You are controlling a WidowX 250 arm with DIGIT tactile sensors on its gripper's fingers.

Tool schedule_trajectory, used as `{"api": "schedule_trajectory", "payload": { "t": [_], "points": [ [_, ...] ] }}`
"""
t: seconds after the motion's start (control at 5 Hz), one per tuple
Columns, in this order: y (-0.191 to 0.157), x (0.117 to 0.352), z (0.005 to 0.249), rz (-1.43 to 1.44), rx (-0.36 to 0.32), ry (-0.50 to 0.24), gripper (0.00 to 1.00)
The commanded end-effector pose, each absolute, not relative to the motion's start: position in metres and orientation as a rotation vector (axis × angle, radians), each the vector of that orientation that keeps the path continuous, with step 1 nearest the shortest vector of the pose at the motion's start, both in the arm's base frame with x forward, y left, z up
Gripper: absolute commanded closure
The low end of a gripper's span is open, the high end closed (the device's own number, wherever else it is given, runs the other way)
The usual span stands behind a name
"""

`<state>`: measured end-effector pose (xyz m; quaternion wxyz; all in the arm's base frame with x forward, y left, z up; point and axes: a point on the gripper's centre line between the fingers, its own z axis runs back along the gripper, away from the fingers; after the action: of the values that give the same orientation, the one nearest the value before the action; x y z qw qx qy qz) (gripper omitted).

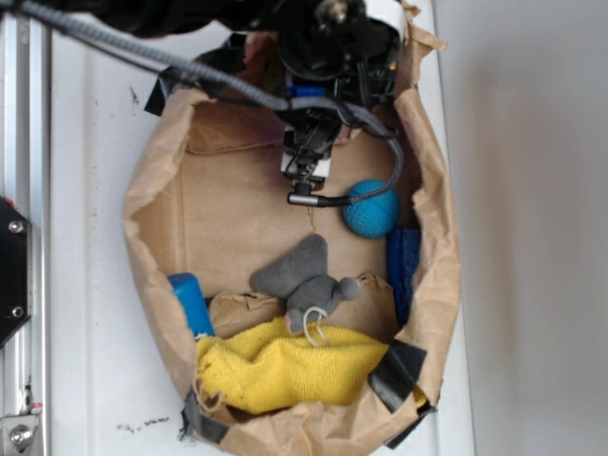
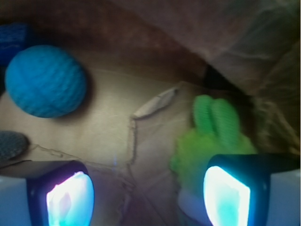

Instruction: Grab the green animal.

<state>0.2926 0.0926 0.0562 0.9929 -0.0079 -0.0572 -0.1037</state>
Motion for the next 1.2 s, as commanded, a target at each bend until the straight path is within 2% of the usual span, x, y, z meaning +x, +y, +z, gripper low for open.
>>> {"api": "schedule_trajectory", "payload": {
  "t": [0.0,0.6,1.0],
  "points": [
    [0.097,0.310,0.069,-0.207,0.041,-0.172,0.00],
    [0.139,0.317,0.095,-0.057,0.189,-0.234,0.00],
    [0.144,0.324,0.086,-0.044,0.211,-0.215,0.00]
  ]
}}
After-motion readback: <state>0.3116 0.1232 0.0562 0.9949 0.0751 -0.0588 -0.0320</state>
